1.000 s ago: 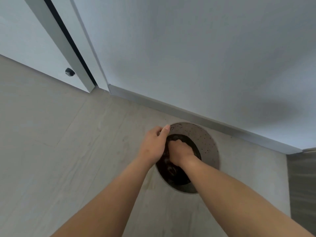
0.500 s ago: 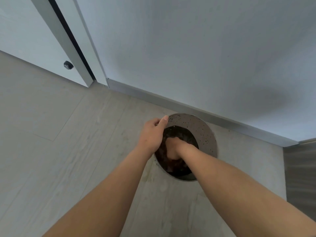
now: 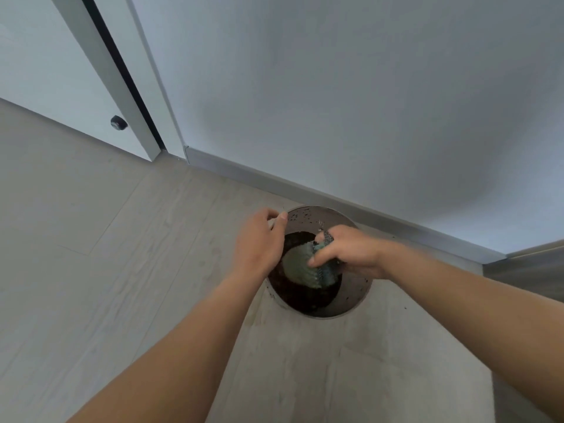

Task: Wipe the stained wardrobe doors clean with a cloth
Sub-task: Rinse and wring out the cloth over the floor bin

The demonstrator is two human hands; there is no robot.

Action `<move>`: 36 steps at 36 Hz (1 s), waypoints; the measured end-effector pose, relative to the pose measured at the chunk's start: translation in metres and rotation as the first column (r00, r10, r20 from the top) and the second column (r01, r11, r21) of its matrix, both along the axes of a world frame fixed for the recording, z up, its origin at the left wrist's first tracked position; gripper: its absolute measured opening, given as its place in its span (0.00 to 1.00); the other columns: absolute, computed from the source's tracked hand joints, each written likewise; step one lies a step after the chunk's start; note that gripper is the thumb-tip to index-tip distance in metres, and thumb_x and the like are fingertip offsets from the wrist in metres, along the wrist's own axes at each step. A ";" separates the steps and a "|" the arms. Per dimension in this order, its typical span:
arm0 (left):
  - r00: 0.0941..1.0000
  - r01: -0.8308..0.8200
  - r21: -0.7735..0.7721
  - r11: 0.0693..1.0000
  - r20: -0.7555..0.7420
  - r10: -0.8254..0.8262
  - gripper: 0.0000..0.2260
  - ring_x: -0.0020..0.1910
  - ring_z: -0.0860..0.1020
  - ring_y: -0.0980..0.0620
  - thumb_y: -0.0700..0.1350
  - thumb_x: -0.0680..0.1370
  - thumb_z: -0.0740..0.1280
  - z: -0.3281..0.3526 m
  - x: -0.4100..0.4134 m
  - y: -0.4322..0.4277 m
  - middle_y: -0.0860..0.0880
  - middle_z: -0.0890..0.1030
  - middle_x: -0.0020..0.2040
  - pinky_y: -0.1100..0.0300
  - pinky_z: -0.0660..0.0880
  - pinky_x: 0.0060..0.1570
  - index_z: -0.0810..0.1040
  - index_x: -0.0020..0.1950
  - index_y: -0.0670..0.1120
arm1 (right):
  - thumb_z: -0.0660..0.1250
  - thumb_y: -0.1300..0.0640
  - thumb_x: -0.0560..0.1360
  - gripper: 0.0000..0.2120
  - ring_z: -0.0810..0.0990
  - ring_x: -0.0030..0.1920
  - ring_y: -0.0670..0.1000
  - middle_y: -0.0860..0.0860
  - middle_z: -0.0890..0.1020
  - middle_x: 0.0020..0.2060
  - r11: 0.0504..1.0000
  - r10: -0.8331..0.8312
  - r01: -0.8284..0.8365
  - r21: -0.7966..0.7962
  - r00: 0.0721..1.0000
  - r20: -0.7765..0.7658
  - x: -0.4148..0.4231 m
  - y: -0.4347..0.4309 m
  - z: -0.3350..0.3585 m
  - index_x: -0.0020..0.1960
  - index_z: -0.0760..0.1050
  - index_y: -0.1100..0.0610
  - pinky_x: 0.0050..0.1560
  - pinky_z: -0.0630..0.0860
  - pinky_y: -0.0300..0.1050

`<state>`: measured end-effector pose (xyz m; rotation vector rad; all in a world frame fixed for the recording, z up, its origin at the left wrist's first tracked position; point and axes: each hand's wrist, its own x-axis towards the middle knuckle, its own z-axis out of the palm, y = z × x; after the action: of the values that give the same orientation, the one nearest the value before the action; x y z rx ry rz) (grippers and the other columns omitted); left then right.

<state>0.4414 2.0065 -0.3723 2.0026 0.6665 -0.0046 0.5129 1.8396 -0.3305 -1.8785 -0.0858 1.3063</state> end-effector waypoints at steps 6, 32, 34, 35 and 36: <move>0.964 0.161 0.278 0.947 0.160 -0.211 0.13 0.55 0.80 0.48 0.50 0.86 0.62 0.024 -0.007 -0.010 0.48 0.84 0.54 0.60 0.67 0.48 0.82 0.60 0.44 | 0.66 0.67 0.70 0.10 0.82 0.51 0.61 0.60 0.82 0.49 0.874 -0.238 0.363 0.323 0.900 -0.365 -0.014 -0.035 0.026 0.49 0.78 0.59 0.57 0.78 0.64; 0.960 -0.250 -0.772 0.585 -0.277 0.045 0.05 0.54 0.85 0.42 0.30 0.82 0.66 0.046 -0.027 -0.044 0.37 0.85 0.53 0.51 0.85 0.49 0.80 0.49 0.37 | 0.80 0.52 0.66 0.14 0.80 0.36 0.51 0.50 0.81 0.32 0.935 -0.246 0.352 -0.041 0.727 0.641 -0.038 -0.021 0.022 0.35 0.75 0.55 0.38 0.75 0.48; 0.964 -0.230 -0.766 0.600 -0.262 0.034 0.06 0.52 0.85 0.43 0.30 0.82 0.65 0.046 -0.026 -0.045 0.38 0.86 0.51 0.54 0.85 0.45 0.81 0.49 0.37 | 0.77 0.51 0.69 0.14 0.77 0.33 0.51 0.50 0.78 0.30 0.938 -0.275 0.346 0.009 0.729 0.627 -0.044 -0.010 0.021 0.34 0.75 0.55 0.36 0.71 0.47; 0.968 -0.217 -0.765 0.606 -0.249 0.033 0.07 0.50 0.85 0.44 0.30 0.82 0.65 0.046 -0.026 -0.046 0.39 0.86 0.49 0.56 0.85 0.42 0.82 0.49 0.37 | 0.76 0.50 0.70 0.14 0.76 0.33 0.51 0.50 0.77 0.29 0.933 -0.308 0.356 0.042 0.736 0.603 -0.047 -0.005 0.020 0.34 0.74 0.55 0.37 0.71 0.47; 0.972 -0.200 -0.763 0.615 -0.231 0.029 0.08 0.48 0.85 0.45 0.30 0.82 0.65 0.047 -0.027 -0.047 0.39 0.86 0.47 0.57 0.84 0.39 0.82 0.48 0.37 | 0.74 0.50 0.71 0.14 0.76 0.34 0.51 0.50 0.77 0.30 0.927 -0.341 0.369 0.071 0.745 0.573 -0.049 0.000 0.018 0.35 0.73 0.54 0.39 0.71 0.48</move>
<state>0.4146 1.9594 -0.3249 1.0958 0.7501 -0.3694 0.4636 1.8400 -0.3130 -2.1468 -0.0064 0.4479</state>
